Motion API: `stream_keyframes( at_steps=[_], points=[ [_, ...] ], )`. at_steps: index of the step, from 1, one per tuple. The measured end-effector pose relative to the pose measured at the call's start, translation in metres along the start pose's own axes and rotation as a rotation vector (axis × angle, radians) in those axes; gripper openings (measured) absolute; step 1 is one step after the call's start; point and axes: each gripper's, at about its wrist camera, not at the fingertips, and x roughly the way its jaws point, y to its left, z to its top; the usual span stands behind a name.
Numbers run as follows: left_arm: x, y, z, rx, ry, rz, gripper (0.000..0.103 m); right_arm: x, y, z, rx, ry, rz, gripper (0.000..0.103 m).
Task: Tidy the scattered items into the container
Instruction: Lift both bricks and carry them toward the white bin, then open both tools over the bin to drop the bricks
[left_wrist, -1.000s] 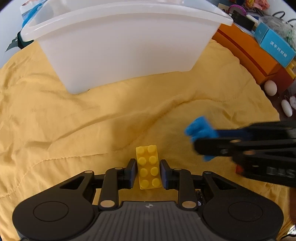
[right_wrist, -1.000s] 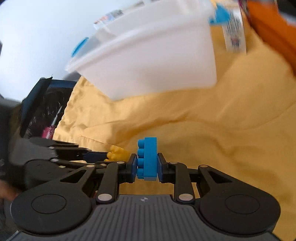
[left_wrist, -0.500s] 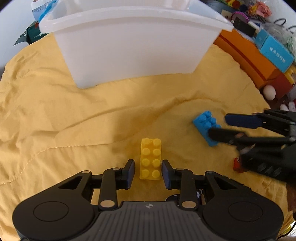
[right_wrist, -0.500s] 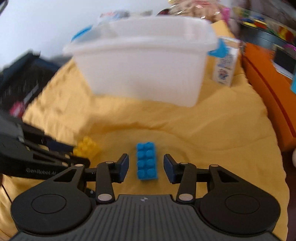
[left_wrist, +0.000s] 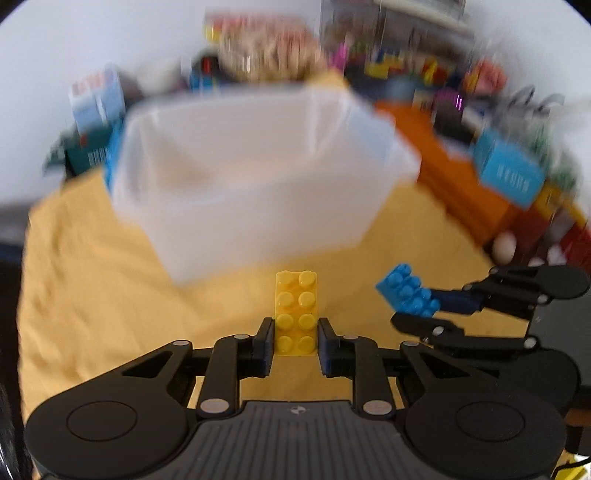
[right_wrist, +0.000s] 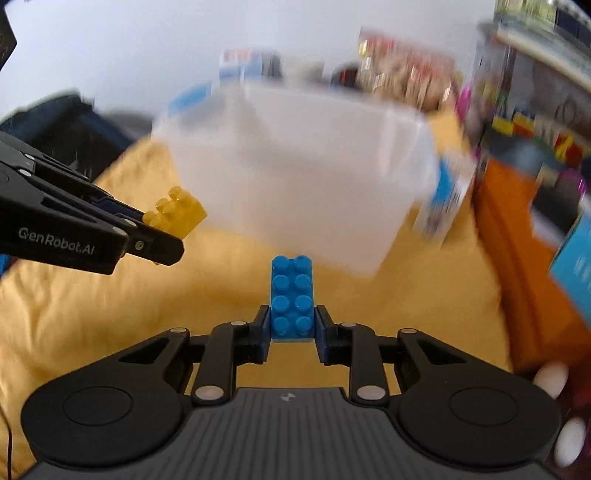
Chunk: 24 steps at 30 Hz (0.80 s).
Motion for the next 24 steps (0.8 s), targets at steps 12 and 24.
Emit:
stream_keyframes(
  at_steps=[12, 24],
  points=[
    [0.011, 0.043, 0.082, -0.151, -0.098, -0.002, 0.027, -0.001, -0.029, 0.13, 0.038, -0.237, -0.076, 0.027],
    [0.095, 0.069, 0.131, -0.118, 0.01, 0.169, 0.029, 0.084, -0.033, 0.128, 0.087, -0.017, -0.091, 0.039]
  ],
)
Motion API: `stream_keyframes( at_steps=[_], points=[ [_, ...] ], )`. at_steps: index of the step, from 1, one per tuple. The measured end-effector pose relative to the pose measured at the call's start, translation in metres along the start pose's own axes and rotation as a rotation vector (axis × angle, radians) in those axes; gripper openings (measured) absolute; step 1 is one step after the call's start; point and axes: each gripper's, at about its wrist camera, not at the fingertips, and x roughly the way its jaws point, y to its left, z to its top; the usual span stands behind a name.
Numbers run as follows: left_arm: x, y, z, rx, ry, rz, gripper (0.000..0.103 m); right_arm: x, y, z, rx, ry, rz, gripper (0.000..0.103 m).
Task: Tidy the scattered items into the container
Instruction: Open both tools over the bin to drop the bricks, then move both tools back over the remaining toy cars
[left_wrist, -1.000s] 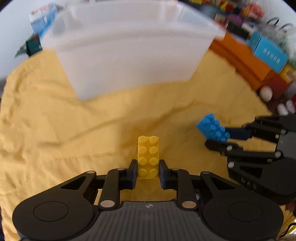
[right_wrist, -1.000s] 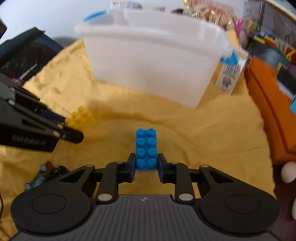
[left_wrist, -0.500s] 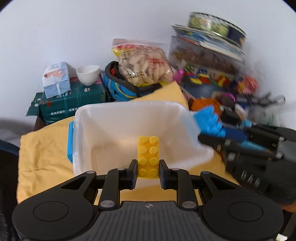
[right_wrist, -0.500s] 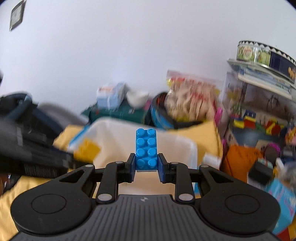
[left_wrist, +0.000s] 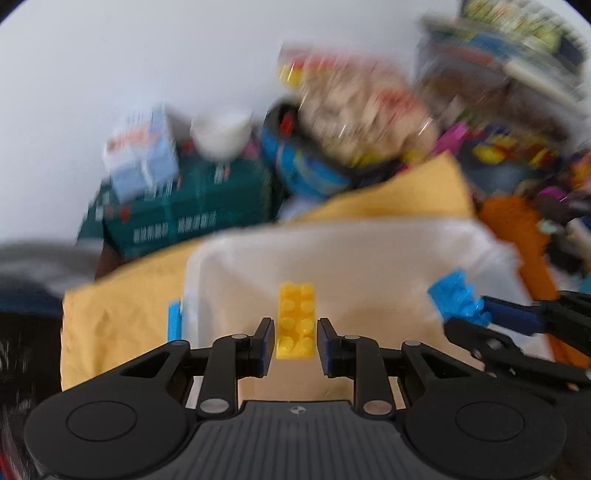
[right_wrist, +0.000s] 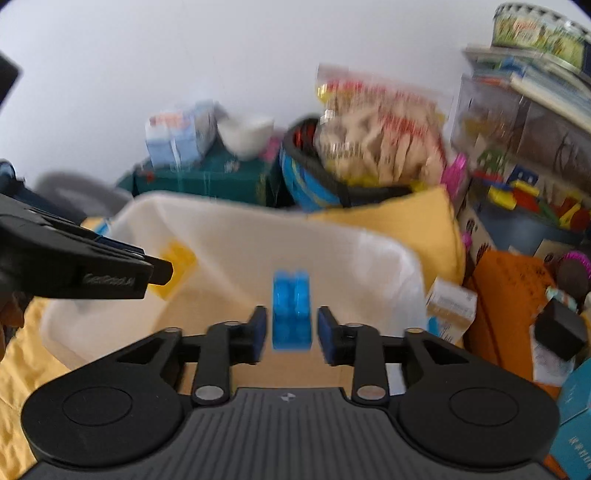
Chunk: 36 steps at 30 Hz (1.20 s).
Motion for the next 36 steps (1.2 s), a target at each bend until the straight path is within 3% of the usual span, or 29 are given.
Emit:
stream_keyframes(
  at_steps=[7, 9, 14, 22, 29, 32, 36],
  points=[
    [-0.029, -0.009, -0.01, 0.067, -0.061, -0.004, 0.047, -0.028, 0.001, 0.002, 0.01, -0.071, -0.015, 0.046],
    [-0.045, -0.011, -0.01, 0.08, -0.094, 0.007, 0.061, -0.041, 0.001, 0.004, 0.004, -0.099, -0.017, 0.052],
    [-0.083, -0.02, -0.02, 0.116, -0.15, 0.034, 0.062, -0.066, 0.002, 0.0, 0.0, -0.119, -0.006, 0.053],
    [-0.119, -0.033, -0.052, 0.124, -0.167, 0.049, 0.064, -0.092, 0.003, -0.012, 0.007, -0.123, -0.01, 0.054],
    [-0.13, -0.038, -0.108, 0.096, -0.121, 0.046, 0.069, -0.106, 0.007, -0.05, -0.012, -0.092, 0.007, 0.063],
    [-0.126, -0.035, -0.145, 0.079, -0.065, 0.023, 0.069, -0.107, 0.008, -0.078, -0.055, -0.035, 0.024, 0.063],
    [-0.112, -0.033, -0.205, 0.119, 0.036, 0.039, 0.069, -0.108, 0.007, -0.128, -0.114, 0.056, 0.109, 0.06]
  ],
)
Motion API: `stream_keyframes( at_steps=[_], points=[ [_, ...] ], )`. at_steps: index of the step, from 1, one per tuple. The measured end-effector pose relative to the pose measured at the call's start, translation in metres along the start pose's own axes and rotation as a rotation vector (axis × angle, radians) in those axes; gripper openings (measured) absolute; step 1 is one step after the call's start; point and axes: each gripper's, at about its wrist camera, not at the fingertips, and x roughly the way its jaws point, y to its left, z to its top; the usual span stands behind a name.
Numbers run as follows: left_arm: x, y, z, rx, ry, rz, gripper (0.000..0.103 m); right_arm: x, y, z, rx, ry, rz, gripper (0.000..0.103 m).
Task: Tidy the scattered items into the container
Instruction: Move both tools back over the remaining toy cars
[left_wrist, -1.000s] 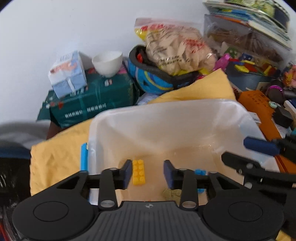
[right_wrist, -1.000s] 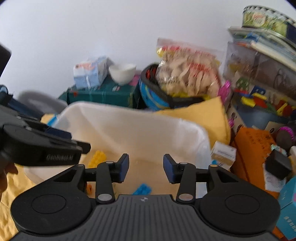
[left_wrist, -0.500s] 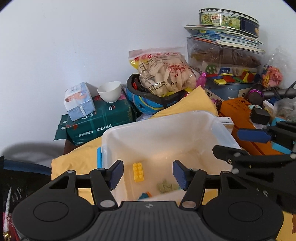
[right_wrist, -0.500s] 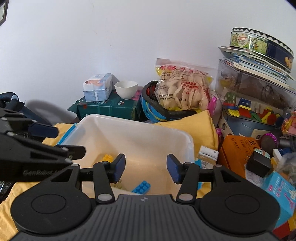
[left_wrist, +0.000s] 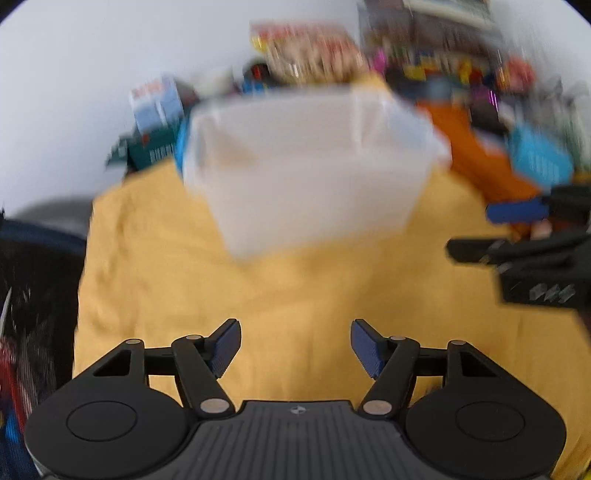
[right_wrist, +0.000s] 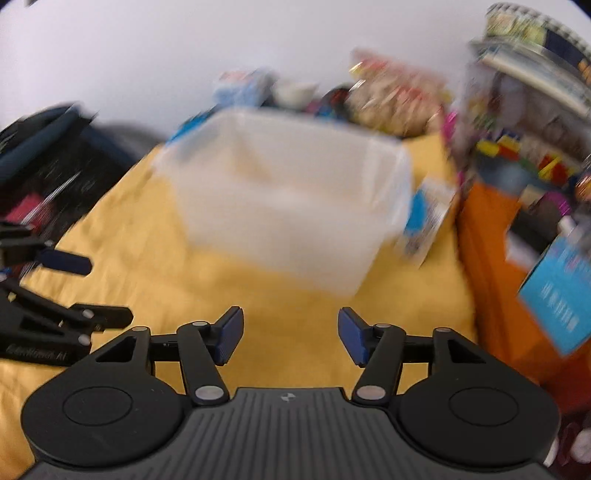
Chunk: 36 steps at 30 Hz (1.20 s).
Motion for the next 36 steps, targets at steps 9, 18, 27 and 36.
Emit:
stream_keyframes(
  at_steps=[9, 18, 27, 36],
  points=[
    [0.009, -0.002, -0.061, -0.004, 0.117, -0.011, 0.069, -0.009, 0.01, -0.076, -0.016, 0.129, 0.037, 0.06],
    [0.0, -0.008, -0.052, -0.012, 0.072, -0.001, 0.069, -0.015, 0.012, -0.089, -0.025, 0.144, 0.018, 0.059],
    [-0.007, -0.007, -0.066, -0.03, 0.101, -0.045, 0.069, -0.032, 0.02, -0.105, -0.068, 0.159, 0.098, 0.054],
    [-0.006, -0.02, -0.068, 0.022, 0.102, -0.074, 0.069, -0.023, 0.018, -0.1, 0.011, 0.158, 0.103, 0.054]
  ],
)
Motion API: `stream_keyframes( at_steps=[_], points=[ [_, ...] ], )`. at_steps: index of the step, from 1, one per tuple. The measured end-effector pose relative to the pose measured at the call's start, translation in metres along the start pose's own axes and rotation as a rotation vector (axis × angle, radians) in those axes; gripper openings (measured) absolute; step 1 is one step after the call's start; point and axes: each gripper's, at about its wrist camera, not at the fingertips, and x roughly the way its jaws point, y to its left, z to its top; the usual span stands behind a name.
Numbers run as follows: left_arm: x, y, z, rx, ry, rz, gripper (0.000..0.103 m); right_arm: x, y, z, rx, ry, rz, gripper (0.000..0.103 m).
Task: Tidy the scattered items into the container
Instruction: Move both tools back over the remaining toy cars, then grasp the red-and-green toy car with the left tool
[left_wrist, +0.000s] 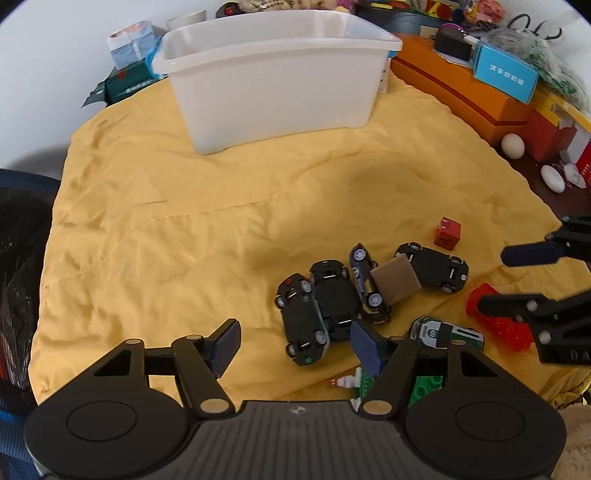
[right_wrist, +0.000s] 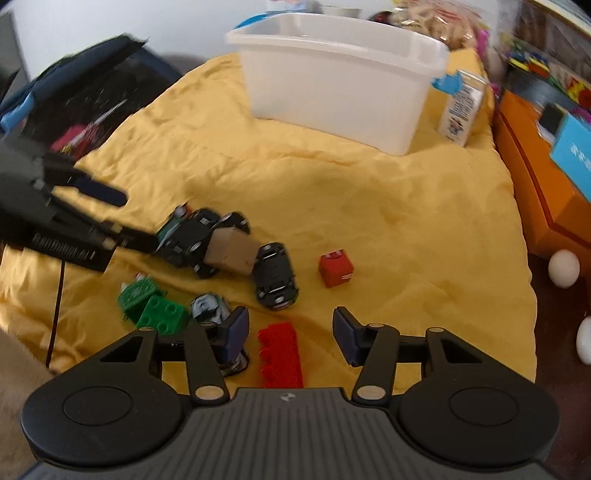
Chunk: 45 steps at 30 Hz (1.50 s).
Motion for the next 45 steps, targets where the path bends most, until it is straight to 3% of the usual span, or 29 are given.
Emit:
stream_keyframes(
  at_steps=[3, 7, 9, 11, 17, 22, 25, 29, 31, 32, 33, 35, 40, 45],
  points=[
    [0.001, -0.003, 0.0, 0.009, 0.002, -0.01, 0.069, 0.011, -0.018, 0.005, 0.123, 0.018, 0.034, 0.054],
    [0.001, -0.005, -0.001, 0.017, 0.009, -0.023, 0.069, 0.037, -0.033, 0.01, 0.253, 0.07, 0.148, 0.053],
    [0.002, -0.006, -0.003, 0.017, 0.015, -0.023, 0.069, 0.045, -0.029, 0.012, 0.248, 0.087, 0.148, 0.04],
    [0.003, -0.005, -0.004, 0.012, 0.022, -0.015, 0.069, 0.042, -0.019, 0.016, 0.176, 0.084, 0.124, 0.019],
    [0.008, 0.012, -0.004, -0.065, 0.042, -0.007, 0.069, 0.032, -0.013, 0.033, 0.02, 0.009, 0.014, 0.018],
    [0.013, 0.018, -0.004, -0.085, 0.061, -0.008, 0.069, 0.036, -0.003, 0.043, -0.192, -0.069, -0.193, 0.017],
    [0.016, 0.016, 0.0, -0.073, 0.067, -0.019, 0.068, 0.05, 0.011, 0.04, -0.342, -0.067, -0.288, 0.017],
    [0.022, 0.006, 0.005, -0.009, 0.073, -0.001, 0.069, 0.049, 0.028, 0.029, -0.436, -0.074, -0.228, 0.022],
    [0.031, 0.008, 0.006, -0.023, 0.095, -0.023, 0.069, 0.044, 0.032, 0.022, -0.454, -0.079, -0.192, 0.029],
    [0.033, 0.011, 0.007, -0.048, 0.093, -0.059, 0.059, 0.041, 0.033, 0.019, -0.439, -0.082, -0.185, 0.033],
    [0.034, 0.016, 0.009, -0.081, 0.091, -0.106, 0.038, 0.038, 0.031, 0.017, -0.414, -0.079, -0.18, 0.033],
    [0.035, 0.025, 0.011, -0.131, 0.099, -0.167, 0.021, 0.034, 0.026, 0.015, -0.362, -0.071, -0.161, 0.034],
    [0.03, 0.039, 0.011, -0.109, 0.103, -0.145, 0.018, 0.022, 0.019, 0.01, -0.283, -0.078, -0.177, 0.035],
    [0.02, 0.051, 0.035, -0.142, 0.028, -0.209, 0.018, 0.019, 0.012, 0.012, -0.215, -0.077, -0.183, 0.035]
  ],
)
